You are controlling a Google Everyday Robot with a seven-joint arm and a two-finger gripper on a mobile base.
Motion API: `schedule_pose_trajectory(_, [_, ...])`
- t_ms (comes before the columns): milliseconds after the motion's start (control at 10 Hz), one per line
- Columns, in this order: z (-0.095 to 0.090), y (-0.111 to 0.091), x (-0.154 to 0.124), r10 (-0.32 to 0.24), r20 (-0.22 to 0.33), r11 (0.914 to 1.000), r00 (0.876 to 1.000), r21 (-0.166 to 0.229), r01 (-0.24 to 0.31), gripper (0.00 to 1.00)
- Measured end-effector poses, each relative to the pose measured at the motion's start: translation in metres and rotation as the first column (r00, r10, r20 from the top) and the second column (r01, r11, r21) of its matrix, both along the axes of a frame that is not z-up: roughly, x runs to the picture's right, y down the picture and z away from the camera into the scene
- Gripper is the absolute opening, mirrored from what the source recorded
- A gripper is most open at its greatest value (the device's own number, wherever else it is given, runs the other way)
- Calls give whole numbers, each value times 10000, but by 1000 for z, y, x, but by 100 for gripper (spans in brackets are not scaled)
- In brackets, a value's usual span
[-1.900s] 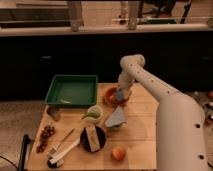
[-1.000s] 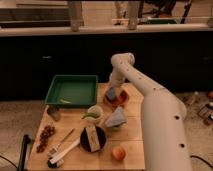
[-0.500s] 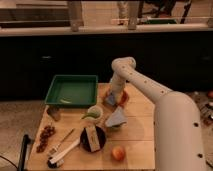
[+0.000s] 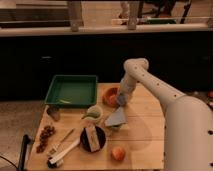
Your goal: Wipe red bowl with sponge
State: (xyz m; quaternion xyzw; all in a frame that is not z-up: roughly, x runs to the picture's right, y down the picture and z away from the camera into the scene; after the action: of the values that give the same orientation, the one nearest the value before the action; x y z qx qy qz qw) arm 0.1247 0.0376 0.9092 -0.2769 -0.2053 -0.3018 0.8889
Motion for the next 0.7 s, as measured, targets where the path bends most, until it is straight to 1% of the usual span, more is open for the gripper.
schedule_pose_trajectory(200, [9, -14, 0, 204, -234, 9997, 9995, 103, -202, 0])
schedule_pose_trajectory(400, [24, -29, -12, 256, -332, 9994, 9991, 232, -249, 0])
schedule_pose_trajectory(600, [30, -32, -24, 183, -329, 9995, 9993, 261, -175, 0])
schedule_pose_trajectory(700, [32, -32, -34, 62, -266, 9996, 9996, 265, -55, 0])
